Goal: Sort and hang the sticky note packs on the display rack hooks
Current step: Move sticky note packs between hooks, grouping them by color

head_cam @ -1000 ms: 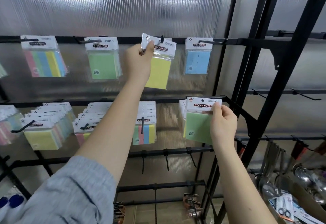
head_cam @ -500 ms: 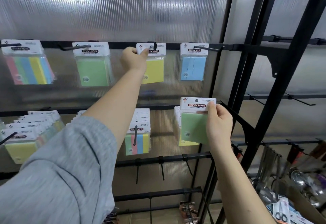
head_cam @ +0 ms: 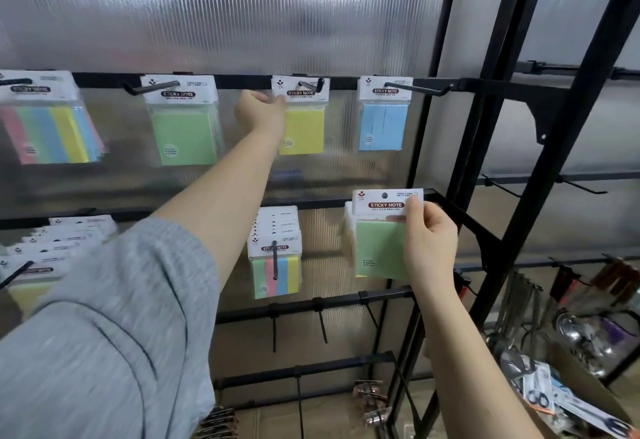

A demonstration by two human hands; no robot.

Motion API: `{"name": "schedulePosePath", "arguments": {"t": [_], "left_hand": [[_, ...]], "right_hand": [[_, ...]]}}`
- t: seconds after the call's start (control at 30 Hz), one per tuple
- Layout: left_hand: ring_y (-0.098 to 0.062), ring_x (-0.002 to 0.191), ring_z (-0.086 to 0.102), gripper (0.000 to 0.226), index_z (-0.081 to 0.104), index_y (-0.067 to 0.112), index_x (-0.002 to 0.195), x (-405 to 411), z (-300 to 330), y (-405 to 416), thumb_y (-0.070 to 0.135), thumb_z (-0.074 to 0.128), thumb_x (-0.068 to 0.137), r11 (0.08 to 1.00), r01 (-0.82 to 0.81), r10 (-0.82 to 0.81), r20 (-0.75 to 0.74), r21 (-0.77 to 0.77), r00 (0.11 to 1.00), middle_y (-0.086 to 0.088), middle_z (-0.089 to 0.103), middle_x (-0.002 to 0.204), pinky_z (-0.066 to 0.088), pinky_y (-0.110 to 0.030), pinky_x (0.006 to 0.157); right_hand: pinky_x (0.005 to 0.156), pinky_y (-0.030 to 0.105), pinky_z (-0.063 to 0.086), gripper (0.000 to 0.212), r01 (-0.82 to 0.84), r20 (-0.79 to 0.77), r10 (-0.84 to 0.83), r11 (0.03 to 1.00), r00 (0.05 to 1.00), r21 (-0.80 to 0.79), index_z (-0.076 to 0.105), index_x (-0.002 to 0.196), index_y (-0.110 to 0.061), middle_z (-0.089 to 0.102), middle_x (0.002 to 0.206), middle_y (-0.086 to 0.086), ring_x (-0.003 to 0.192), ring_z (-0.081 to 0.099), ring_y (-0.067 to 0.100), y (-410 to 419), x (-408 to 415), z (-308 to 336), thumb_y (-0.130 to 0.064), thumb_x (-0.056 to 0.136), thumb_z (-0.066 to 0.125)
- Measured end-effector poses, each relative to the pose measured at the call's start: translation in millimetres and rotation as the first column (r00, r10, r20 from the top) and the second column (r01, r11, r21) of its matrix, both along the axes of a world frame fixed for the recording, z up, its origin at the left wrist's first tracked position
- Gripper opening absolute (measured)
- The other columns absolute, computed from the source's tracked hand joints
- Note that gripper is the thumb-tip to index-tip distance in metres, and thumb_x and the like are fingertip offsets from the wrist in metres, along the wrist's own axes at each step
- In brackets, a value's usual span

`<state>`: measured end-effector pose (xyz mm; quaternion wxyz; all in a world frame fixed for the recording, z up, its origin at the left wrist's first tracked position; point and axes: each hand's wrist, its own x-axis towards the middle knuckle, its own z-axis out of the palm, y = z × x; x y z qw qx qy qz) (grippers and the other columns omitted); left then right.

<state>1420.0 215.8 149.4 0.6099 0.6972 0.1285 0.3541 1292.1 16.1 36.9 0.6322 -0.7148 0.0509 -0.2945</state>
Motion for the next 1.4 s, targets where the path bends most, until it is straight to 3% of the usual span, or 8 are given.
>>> {"name": "schedulePosePath", "arguments": {"t": [0.13,0.3,0.47,0.67,0.83,1.07,1.23,1.4], "left_hand": [[-0.014,0.07,0.05,0.022,0.049,0.018,0.074,-21,-7,24,0.024,0.048,0.094,0.983,0.071,-0.054,-0.101,0.169,0.993,0.003,0.054,0.073,0.039,-0.021,0.06],[-0.022,0.085,0.065,0.017,0.061,0.019,0.077,-60,-12,63,0.02,0.049,0.088,0.939,0.184,-0.158,-0.111,0.29,0.981,-0.003,0.069,0.086,0.052,-0.033,0.086],[-0.012,0.066,0.059,0.024,0.059,0.021,0.072,-124,-25,94,0.012,0.05,0.093,0.889,0.282,-0.251,-0.13,0.362,0.959,0.005,0.061,0.071,0.05,-0.029,0.077],[-0.017,0.077,0.059,0.017,0.065,0.018,0.086,-183,-79,148,0.019,0.05,0.092,0.917,0.085,0.002,-0.217,0.391,0.976,0.003,0.066,0.083,0.047,-0.03,0.068],[-0.018,0.079,0.051,0.022,0.065,0.012,0.099,-215,-118,186,0.016,0.043,0.095,0.862,-0.047,0.235,-0.316,0.505,0.919,-0.001,0.062,0.091,0.034,-0.026,0.069],[-0.032,0.096,0.057,0.021,0.054,0.022,0.086,-225,-139,204,0.019,0.037,0.098,0.844,0.039,0.238,-0.439,0.536,0.867,-0.019,0.064,0.107,0.045,-0.038,0.084],[-0.029,0.108,0.058,0.034,0.062,0.012,0.121,-221,-143,208,0.024,0.039,0.1,0.874,0.029,0.216,-0.442,0.485,0.871,-0.013,0.063,0.12,0.047,-0.04,0.093],[-0.027,0.114,0.056,0.035,0.059,0.016,0.126,-218,-143,212,0.024,0.039,0.1,0.866,0.019,0.239,-0.447,0.499,0.862,-0.008,0.061,0.126,0.046,-0.037,0.095]], "right_hand": [[0.06,0.023,0.037,0.042,-0.007,0.033,0.008,1.0,0.999,-0.014,0.061,0.078,0.001,0.062,0.071,0.008,0.064,0.049,0.01,17,-12,-2,-0.033,0.099,0.047],[0.062,0.029,0.032,0.046,0.003,0.041,-0.002,1.0,0.999,-0.014,0.059,0.079,0.01,0.058,0.081,0.031,0.064,0.042,0.016,46,-28,-6,-0.034,0.094,0.055],[0.061,0.025,0.034,0.035,-0.075,0.062,0.069,0.993,0.996,0.09,0.064,0.073,0.004,0.051,0.062,0.001,0.061,0.041,0.006,82,-46,-5,-0.028,0.088,0.066],[0.054,0.008,0.036,0.026,-0.178,0.091,0.169,0.98,0.981,0.092,0.062,0.062,-0.025,0.055,0.049,-0.021,0.051,0.046,-0.005,123,-66,13,-0.024,0.087,0.068],[0.066,0.024,0.043,0.02,-0.213,0.115,0.202,0.972,0.973,0.096,0.068,0.067,-0.023,0.064,0.063,-0.011,0.063,0.054,0.005,145,-70,28,-0.031,0.085,0.069],[0.053,0.011,0.037,0.021,-0.341,0.25,0.301,0.931,0.92,0.133,0.067,0.064,-0.019,0.059,0.056,-0.012,0.052,0.046,-0.002,190,-59,77,-0.024,0.083,0.073],[0.057,0.018,0.036,0.026,-0.424,0.301,0.373,0.898,0.878,0.122,0.063,0.058,-0.023,0.06,0.06,-0.004,0.056,0.044,0.004,216,-48,105,-0.028,0.081,0.075],[0.054,0.017,0.036,0.024,-0.44,0.303,0.384,0.887,0.872,0.139,0.064,0.062,-0.018,0.059,0.062,-0.001,0.055,0.043,0.005,228,-38,119,-0.028,0.082,0.074]]}}
